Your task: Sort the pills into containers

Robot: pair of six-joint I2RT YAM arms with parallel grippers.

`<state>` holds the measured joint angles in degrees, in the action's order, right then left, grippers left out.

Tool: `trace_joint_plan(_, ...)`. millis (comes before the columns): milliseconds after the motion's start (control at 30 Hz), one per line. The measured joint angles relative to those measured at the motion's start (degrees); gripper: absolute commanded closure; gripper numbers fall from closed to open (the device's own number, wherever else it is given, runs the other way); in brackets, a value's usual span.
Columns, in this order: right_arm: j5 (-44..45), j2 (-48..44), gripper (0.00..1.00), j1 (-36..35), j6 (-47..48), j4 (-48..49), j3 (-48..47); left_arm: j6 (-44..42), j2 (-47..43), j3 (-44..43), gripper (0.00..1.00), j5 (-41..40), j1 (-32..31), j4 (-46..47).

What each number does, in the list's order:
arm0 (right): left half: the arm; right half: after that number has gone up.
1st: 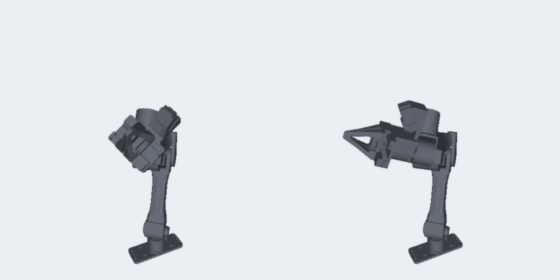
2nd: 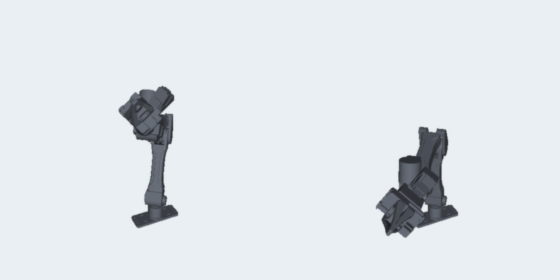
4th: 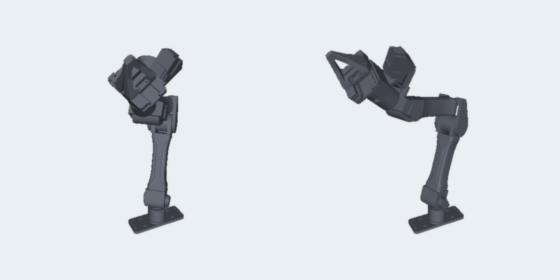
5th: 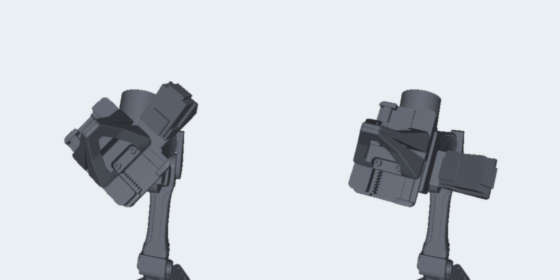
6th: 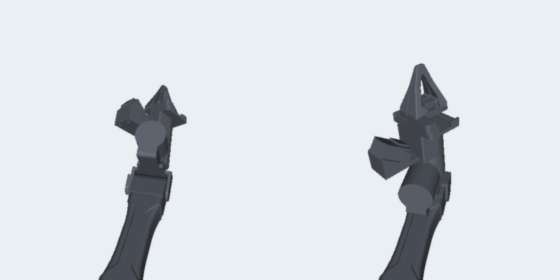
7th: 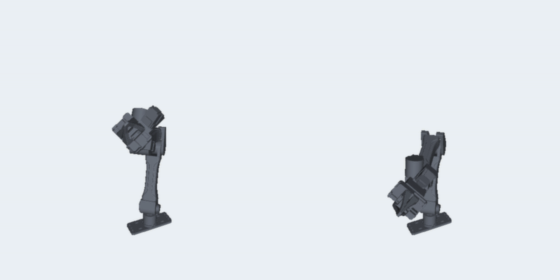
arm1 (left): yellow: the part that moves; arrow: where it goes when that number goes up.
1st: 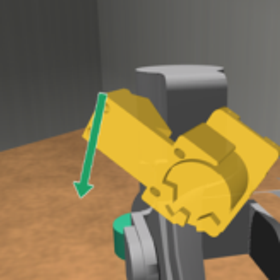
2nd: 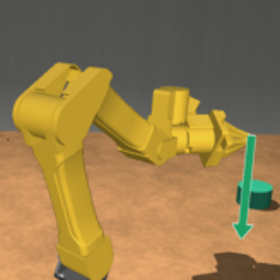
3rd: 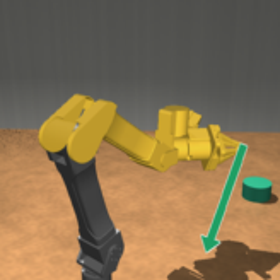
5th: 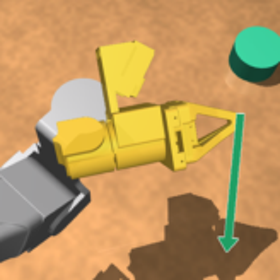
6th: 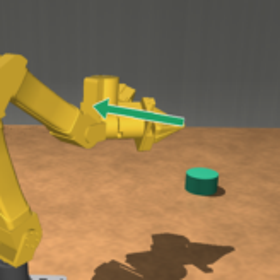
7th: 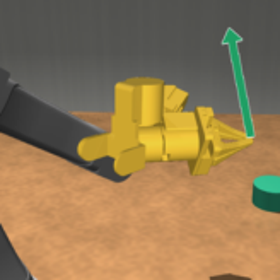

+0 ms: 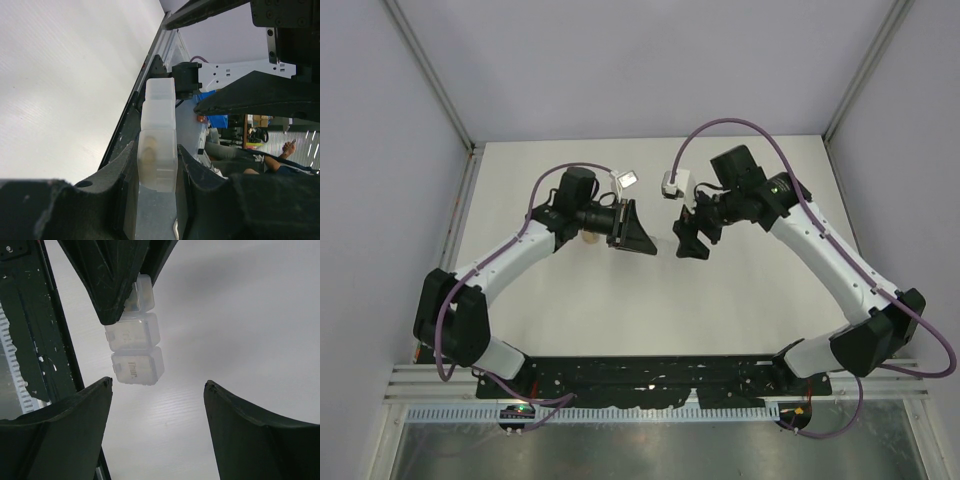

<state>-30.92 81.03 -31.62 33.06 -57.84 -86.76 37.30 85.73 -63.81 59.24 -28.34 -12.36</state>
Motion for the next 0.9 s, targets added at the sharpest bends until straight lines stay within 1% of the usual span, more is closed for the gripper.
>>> trace_joint_plan(200,-3.96,1.53,0.23,0.04,0.24,-0.26,0.48,0.39,-0.17,0.04,1.0,0.87,0.0,0.76)
trace_joint_plan(333,-6.4,3.52,0.25,0.13,0.83,-0.33,0.57,1.29,-0.2,0.26,1.0,1.73,0.0,2.05)
trace_joint_plan(533,-10.54,6.27,0.36,0.22,3.1,-1.81,0.57,1.49,-0.42,0.55,1.0,2.58,0.0,3.23)
trace_joint_plan(733,-13.09,7.1,0.51,0.22,5.46,-4.02,0.57,1.2,-0.5,0.66,1.0,2.89,-0.07,3.56)
trace_joint_plan(833,-13.46,7.26,0.53,0.24,6.12,-4.59,0.57,0.98,-0.5,0.68,1.0,2.97,-0.22,3.5)
trace_joint_plan(900,-13.81,7.3,0.52,0.26,6.47,-4.87,0.57,0.85,-0.5,0.68,1.0,2.93,-0.42,3.5)
